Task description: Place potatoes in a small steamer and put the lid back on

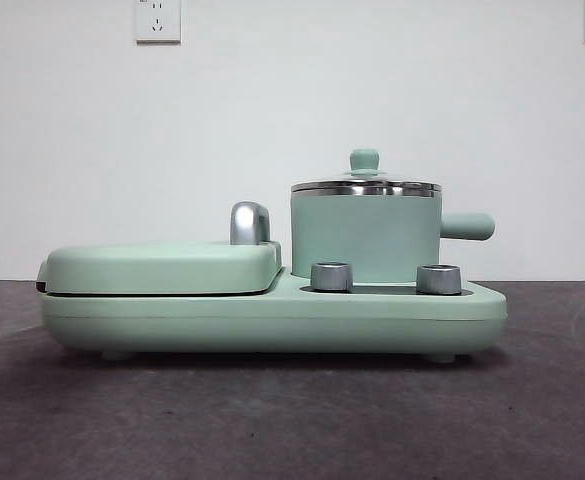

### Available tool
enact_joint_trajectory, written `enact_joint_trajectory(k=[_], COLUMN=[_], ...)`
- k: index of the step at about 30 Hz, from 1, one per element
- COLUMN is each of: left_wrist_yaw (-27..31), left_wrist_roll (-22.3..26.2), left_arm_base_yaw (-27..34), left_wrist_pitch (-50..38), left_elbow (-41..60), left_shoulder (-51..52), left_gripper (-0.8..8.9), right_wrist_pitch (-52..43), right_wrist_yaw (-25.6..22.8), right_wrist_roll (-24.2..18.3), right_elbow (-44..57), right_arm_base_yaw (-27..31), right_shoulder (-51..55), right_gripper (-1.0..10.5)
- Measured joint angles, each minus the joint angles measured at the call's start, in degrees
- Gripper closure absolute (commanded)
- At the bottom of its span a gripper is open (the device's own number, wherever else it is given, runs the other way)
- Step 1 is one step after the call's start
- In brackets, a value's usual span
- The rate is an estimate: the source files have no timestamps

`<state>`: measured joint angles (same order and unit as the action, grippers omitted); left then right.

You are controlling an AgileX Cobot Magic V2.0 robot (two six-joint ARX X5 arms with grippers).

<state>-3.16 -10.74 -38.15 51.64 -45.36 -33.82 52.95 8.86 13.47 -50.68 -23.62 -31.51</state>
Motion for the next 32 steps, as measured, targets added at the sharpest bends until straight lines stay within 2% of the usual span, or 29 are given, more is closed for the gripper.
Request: enact_joint_trajectory(k=[10, 12, 14, 20, 22, 26, 32], left_wrist_yaw=[-0.09, -0.02, -0.02, 0.04, 0.11, 0.26, 0.35], left_wrist_roll=[0.0, 0.98, 2.49, 5.66, 5.86, 6.23, 6.67], left_arm_base_yaw=[1.27, 3.76, 7.48, 22.58, 27.04, 33.05, 35.76], left_wrist_pitch=[-1.38, -3.19, -8.55, -34.4, -38.88, -39.89, -42.49], left_elbow=[0.68, 2.36, 5.81, 25.59, 32.09, 41.9, 43.52], left_shoulder=[6.62, 9.25, 13.18, 26.84, 30.36, 33.62, 33.62], left_gripper=[8.09, 8.09, 8.09, 8.09, 8.09, 8.09, 8.09], right_wrist_pitch=[-0.04, -0.04, -0.04, -0.04, -0.04, -0.04, -0.09], right_wrist_yaw=[0.0, 0.0, 0.0, 0.0, 0.02, 0.0, -0.02], right_wrist_roll=[-0.02, -0.02, -0.02, -0.02, -0.02, -0.02, -0.11], right_elbow=[0.02, 0.04, 0.04, 0.04, 0.07, 0.07, 0.07], right_arm_base_yaw=[0.0, 0.0, 0.0, 0.0, 0.0, 0.02, 0.02], right_shoulder=[0.0, 0.0, 0.0, 0.0, 0.0, 0.0, 0.0], right_gripper=[9.3, 9.3, 9.3, 9.3, 9.3, 9.3, 9.3])
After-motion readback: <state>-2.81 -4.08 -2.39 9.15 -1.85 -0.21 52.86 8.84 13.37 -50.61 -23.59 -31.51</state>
